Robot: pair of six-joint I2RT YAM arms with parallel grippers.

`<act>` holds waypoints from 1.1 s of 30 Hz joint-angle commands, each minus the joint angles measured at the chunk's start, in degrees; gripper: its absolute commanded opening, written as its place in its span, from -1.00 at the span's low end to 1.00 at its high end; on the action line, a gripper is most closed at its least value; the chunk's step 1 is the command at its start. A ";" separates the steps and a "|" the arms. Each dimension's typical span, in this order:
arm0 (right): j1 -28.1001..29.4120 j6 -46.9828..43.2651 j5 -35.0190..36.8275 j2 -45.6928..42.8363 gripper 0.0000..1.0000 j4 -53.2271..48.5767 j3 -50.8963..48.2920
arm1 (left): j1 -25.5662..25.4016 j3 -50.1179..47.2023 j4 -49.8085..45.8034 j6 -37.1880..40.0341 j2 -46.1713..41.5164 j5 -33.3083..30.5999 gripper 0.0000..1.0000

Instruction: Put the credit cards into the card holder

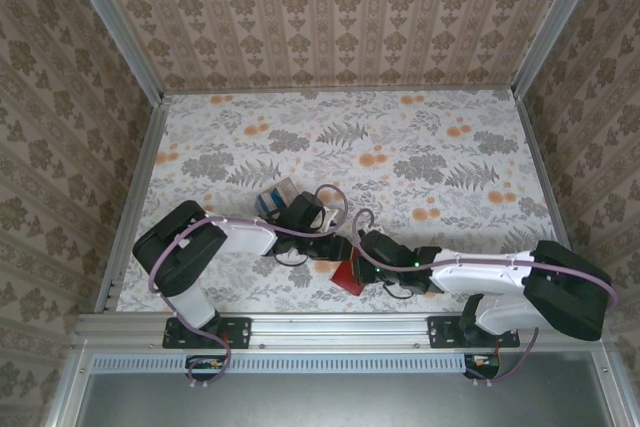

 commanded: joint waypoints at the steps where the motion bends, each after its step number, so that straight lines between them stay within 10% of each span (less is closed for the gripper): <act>1: 1.65 -1.25 -2.58 -1.27 -1.00 -2.61 -6.05 | -0.79 -1.05 -0.20 -0.29 5.39 -3.20 -0.21; 13: 1.54 -9.10 0.76 -12.14 -1.00 1.03 -9.72 | 0.71 -1.73 1.30 0.13 2.65 -0.55 -0.16; 23: -18.29 -21.94 -18.61 -4.60 -1.00 7.80 -2.45 | 3.38 -5.76 -4.34 1.92 -7.47 -2.30 -0.12; 33: -23.90 -26.75 -33.56 5.24 -1.00 1.47 8.36 | 2.81 -6.14 -9.45 3.27 -14.30 -8.32 -0.06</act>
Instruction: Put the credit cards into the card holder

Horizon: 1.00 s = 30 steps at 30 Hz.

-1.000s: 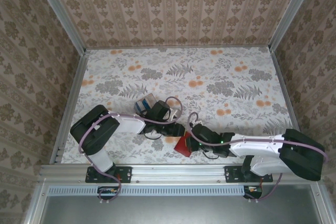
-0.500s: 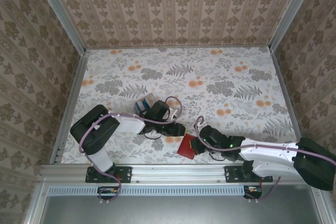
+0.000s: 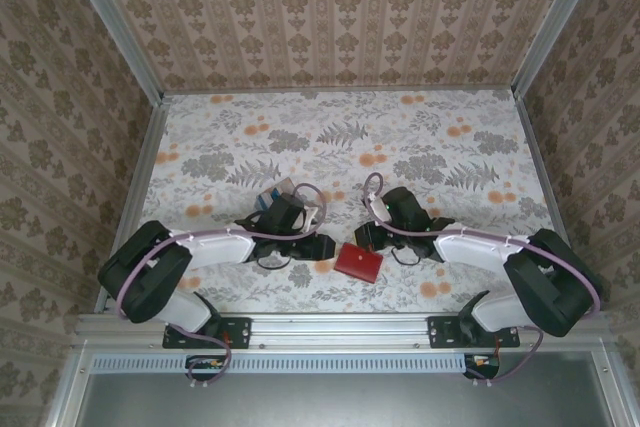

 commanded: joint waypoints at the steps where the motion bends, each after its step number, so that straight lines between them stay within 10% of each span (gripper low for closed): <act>1: -0.89 -4.01 -7.16 -1.05 -1.00 -8.81 3.83 | -1.24 0.00 -2.24 1.64 -1.25 -3.56 -0.06; 15: -0.04 -7.92 -4.60 -5.09 -1.00 -15.77 0.41 | -5.27 4.57 -0.75 2.79 8.98 -6.07 0.03; 30: 3.72 -5.97 -1.30 -8.05 -1.00 -18.96 -1.63 | -5.99 0.91 0.21 9.07 -0.35 -5.23 0.07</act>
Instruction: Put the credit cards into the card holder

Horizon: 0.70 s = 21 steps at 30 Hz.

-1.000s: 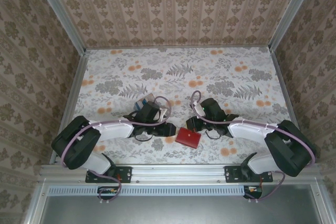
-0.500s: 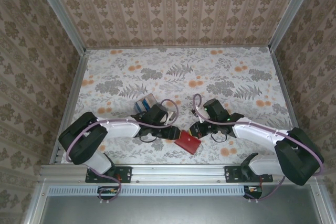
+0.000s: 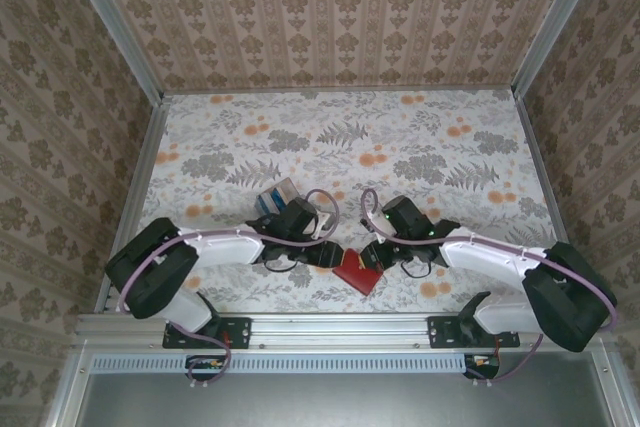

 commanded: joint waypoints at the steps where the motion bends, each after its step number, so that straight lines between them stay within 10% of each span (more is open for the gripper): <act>1: 0.77 1.18 2.21 -1.96 -1.00 -1.12 -2.02 | -0.86 -1.64 3.27 4.71 -2.17 -0.58 0.07; 14: 6.14 8.87 10.19 -5.03 -1.00 10.66 -8.11 | -6.55 -3.43 6.76 14.29 -1.56 -6.21 0.11; 21: 6.26 12.10 12.87 -9.41 -1.00 14.63 -10.88 | -16.17 -12.58 18.64 39.91 -7.36 -17.29 0.26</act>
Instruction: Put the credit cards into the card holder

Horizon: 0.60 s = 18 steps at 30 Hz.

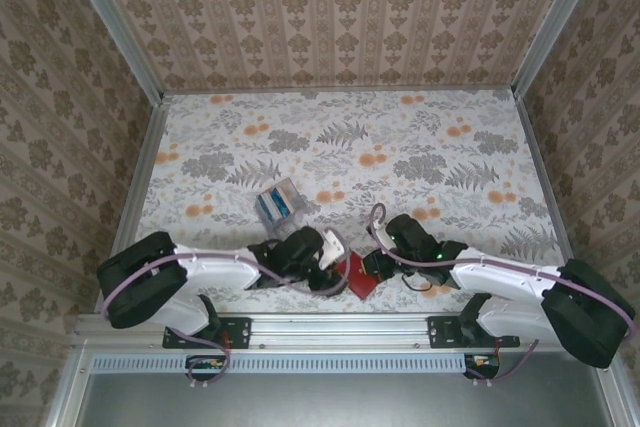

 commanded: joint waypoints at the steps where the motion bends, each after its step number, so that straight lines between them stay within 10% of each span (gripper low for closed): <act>1: 0.37 3.57 2.41 -1.84 -1.00 5.12 -2.11 | -2.15 -4.22 8.37 14.85 -2.13 -5.26 0.27; 18: -2.39 6.83 1.73 2.68 -1.00 8.66 -2.29 | -5.43 -2.80 14.66 23.48 -0.46 -5.50 0.35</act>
